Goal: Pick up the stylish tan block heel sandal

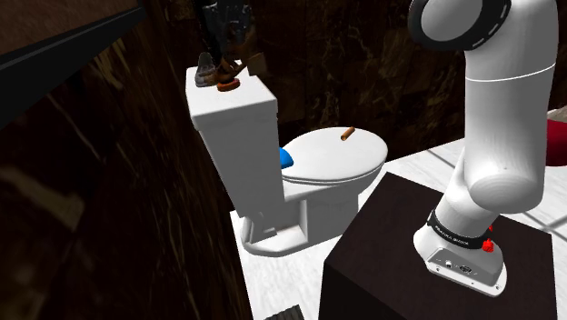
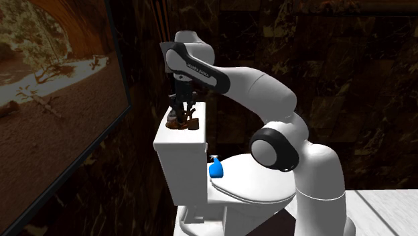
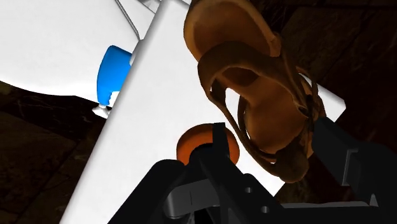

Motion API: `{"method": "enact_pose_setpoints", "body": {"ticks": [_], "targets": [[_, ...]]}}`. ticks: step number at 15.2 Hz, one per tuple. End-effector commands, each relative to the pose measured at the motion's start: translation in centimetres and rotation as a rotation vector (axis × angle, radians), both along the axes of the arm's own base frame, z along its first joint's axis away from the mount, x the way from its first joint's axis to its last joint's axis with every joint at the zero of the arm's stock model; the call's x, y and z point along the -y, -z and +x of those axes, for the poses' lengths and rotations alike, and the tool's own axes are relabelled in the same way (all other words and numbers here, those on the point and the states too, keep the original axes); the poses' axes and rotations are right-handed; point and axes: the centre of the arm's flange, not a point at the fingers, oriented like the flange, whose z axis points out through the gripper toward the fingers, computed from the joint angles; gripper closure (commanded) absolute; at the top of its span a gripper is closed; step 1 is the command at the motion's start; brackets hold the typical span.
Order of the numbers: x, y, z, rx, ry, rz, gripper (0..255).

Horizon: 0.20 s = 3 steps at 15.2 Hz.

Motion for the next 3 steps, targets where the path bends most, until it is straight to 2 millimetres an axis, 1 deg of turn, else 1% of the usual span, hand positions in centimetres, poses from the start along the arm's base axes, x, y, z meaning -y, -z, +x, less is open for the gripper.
{"method": "enact_pose_setpoints", "body": {"ticks": [1,3], "targets": [[0.12,-1.13,-0.03,0.000,0.000,0.000,255],[0.12,-1.20,-0.04,0.000,0.000,0.000,255]]}}
